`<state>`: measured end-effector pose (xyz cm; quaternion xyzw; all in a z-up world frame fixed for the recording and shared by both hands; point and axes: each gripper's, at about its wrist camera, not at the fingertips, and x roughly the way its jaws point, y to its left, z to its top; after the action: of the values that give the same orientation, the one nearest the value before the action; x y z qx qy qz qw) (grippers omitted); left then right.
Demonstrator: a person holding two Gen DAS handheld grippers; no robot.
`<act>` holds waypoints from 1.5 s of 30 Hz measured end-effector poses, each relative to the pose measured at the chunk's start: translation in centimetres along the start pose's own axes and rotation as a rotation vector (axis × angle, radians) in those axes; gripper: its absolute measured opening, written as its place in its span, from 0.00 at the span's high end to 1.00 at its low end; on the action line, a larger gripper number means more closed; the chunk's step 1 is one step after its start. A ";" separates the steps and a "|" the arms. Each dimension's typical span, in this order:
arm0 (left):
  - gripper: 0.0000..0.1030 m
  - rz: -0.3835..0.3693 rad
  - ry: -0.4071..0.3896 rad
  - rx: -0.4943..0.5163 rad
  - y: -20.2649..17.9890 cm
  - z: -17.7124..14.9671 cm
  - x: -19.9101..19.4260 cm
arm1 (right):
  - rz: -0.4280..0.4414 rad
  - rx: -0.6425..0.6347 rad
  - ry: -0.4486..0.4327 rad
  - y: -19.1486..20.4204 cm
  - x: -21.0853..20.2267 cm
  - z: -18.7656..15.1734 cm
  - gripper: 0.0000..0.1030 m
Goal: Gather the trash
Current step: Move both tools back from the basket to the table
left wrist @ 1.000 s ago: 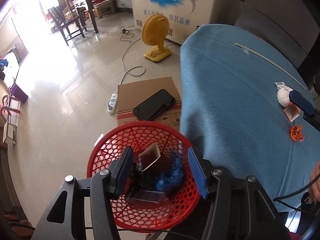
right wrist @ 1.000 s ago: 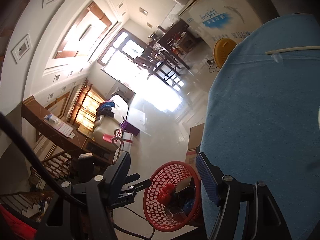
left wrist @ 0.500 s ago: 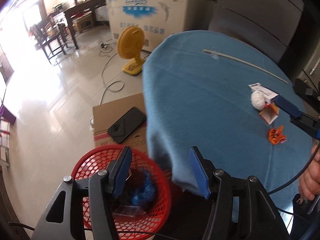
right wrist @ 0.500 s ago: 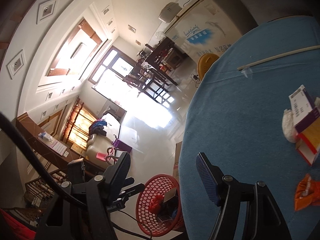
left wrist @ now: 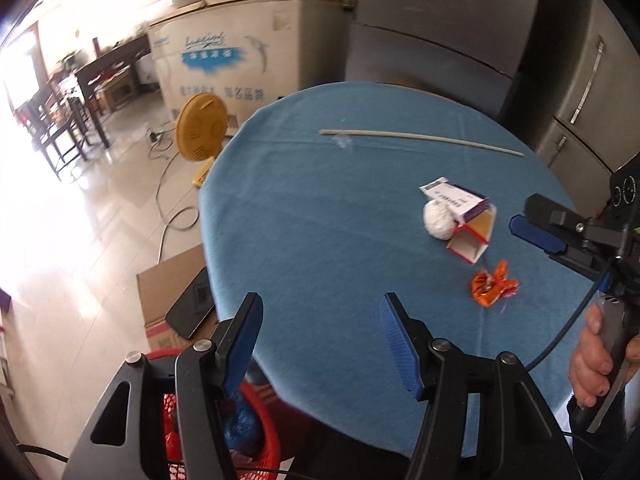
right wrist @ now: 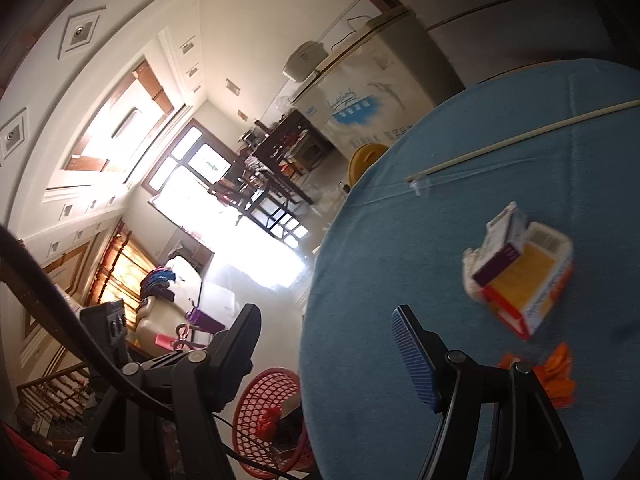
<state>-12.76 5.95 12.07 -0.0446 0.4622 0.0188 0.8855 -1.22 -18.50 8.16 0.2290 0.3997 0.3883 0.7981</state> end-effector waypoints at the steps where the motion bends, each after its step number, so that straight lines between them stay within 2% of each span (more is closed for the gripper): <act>1: 0.40 -0.004 -0.003 0.011 -0.5 0.2 0.0 | -0.007 0.001 -0.006 -0.1 -0.4 0.0 0.30; 11: 0.38 -0.036 -0.020 0.092 -4.5 1.4 0.4 | -0.122 0.043 -0.079 -3.7 -4.5 -0.4 0.30; 19: 0.37 -0.055 -0.035 0.143 -6.7 2.1 0.4 | -0.227 0.046 -0.143 -5.0 -7.6 -0.6 0.28; 28: 0.37 -0.061 -0.063 0.188 -8.6 2.6 0.1 | -0.274 0.051 -0.142 -5.2 -9.8 -1.3 0.28; 45: 0.36 -0.102 -0.096 0.221 -11.0 3.2 -0.4 | -0.326 0.052 -0.143 -5.7 -10.7 -1.4 0.28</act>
<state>-9.55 -4.70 14.91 0.0310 0.4156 -0.0753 0.9059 -3.96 -30.38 8.43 0.2085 0.3838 0.2260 0.8707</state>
